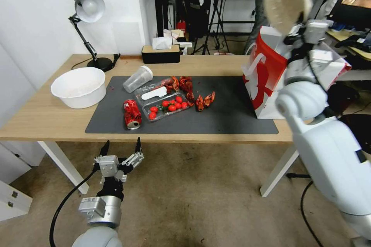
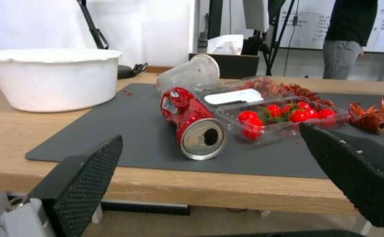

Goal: Pick up the trash from the table and place it into the takeout bag.

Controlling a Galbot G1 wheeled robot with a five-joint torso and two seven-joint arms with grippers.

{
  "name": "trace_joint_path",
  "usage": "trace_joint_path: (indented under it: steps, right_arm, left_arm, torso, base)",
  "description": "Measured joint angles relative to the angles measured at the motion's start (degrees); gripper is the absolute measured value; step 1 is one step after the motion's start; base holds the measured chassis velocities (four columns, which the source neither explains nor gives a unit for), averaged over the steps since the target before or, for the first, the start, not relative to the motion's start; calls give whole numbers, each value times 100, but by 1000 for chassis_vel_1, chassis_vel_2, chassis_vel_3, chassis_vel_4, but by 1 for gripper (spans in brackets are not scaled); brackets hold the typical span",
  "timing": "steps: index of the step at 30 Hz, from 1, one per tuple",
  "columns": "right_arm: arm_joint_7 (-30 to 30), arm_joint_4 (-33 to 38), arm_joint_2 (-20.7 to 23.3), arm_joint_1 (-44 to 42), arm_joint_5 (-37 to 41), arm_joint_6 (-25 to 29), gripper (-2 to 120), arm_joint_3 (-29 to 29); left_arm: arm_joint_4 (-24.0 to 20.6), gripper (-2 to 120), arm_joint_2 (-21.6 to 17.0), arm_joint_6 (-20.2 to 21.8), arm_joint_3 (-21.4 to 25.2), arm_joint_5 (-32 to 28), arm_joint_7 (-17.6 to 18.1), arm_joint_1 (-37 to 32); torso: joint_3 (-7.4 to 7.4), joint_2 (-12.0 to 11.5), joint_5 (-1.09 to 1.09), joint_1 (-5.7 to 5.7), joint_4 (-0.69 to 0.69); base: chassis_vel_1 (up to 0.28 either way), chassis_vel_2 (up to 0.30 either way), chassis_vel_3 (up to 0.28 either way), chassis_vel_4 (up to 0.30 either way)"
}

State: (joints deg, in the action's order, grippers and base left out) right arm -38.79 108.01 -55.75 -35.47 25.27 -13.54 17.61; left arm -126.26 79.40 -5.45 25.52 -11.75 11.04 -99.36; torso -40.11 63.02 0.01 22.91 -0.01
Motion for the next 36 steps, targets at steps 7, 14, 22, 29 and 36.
trace_joint_path:
  steps: [7,14,22,29,36]
  right_arm:
    - [-143,-175,23,-98,123,-263,7,54]
    - [-133,-238,-59,-126,131,-273,30,52]
    - [-108,-234,-76,-140,155,-273,61,30]
    - [-16,-172,-77,-173,186,-265,84,27]
    - [97,-68,-71,-230,337,-207,100,27]
  left_arm:
    - [-20,100,15,-5,17,6,0,-30]
    - [-27,100,17,-17,48,7,0,-51]
    - [-27,100,15,-18,48,-1,-1,-16]
    - [-20,100,2,-17,46,-12,0,1]
    - [-11,100,-3,-17,46,-24,0,4]
  torso:
    - [0,0,-1,1,1]
    - [0,1,-1,2,2]
    - [0,0,-2,1,2]
    - [0,1,-1,1,1]
    - [0,1,-2,1,1]
  base:
    - [0,0,0,0]
    - [0,0,0,0]
    - [0,0,0,0]
    - [0,0,0,0]
    - [0,0,0,0]
